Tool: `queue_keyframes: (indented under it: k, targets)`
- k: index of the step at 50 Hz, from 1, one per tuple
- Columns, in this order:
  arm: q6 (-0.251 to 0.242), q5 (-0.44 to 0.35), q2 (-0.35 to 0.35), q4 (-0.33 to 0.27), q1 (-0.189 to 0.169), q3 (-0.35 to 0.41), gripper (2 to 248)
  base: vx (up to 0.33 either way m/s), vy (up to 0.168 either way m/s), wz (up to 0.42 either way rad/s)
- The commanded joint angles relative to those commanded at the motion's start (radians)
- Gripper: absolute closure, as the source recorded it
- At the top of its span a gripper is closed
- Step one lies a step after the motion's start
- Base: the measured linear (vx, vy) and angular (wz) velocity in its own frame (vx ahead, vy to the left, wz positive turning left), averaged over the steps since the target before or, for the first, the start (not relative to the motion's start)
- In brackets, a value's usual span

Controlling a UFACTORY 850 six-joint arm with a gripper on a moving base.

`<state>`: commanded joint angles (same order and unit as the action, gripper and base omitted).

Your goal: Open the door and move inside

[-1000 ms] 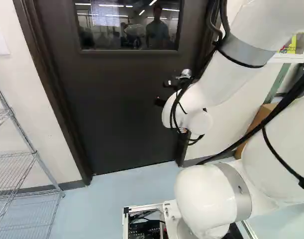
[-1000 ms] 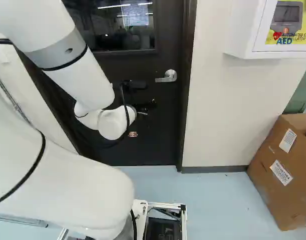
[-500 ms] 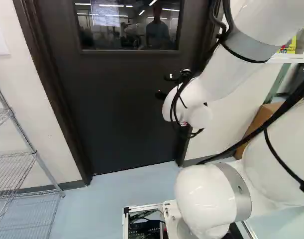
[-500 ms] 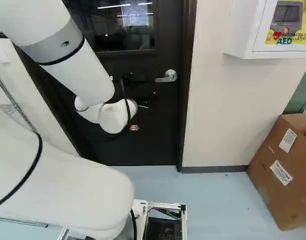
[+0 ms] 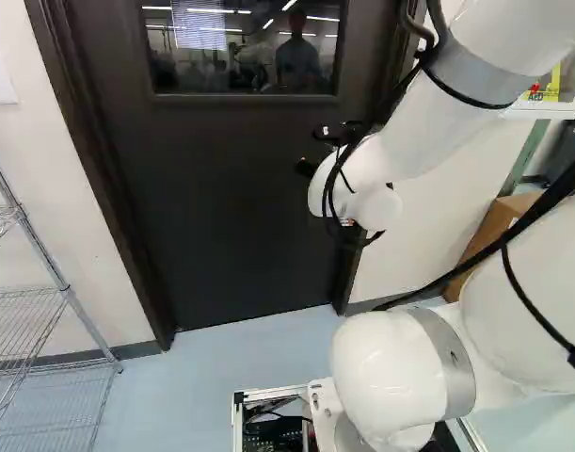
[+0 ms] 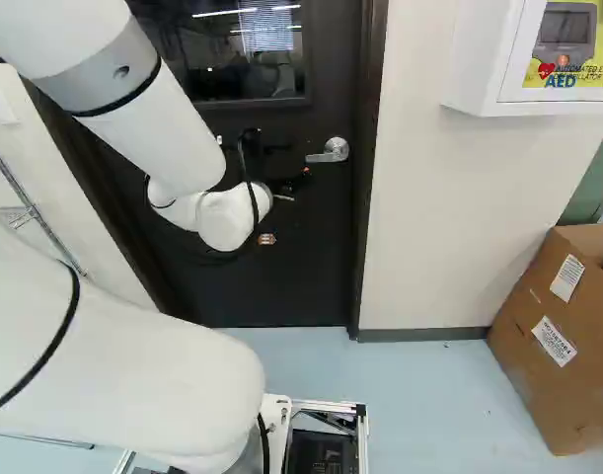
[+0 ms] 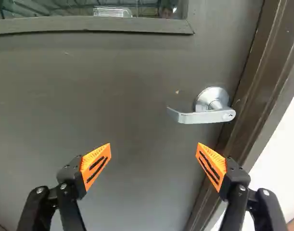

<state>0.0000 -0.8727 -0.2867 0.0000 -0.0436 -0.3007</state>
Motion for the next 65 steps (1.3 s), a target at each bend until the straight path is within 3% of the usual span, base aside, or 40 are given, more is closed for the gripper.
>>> queue_keyframes:
  k: [30, 65]
  targets:
    - [0.000, 0.000, 0.028, -0.025, -0.043, -0.092, 3, 0.000, 0.000, 0.000]
    - [0.000, 0.000, 0.090, -0.176, -0.096, -0.198, 3, 0.000, 0.000, 0.000]
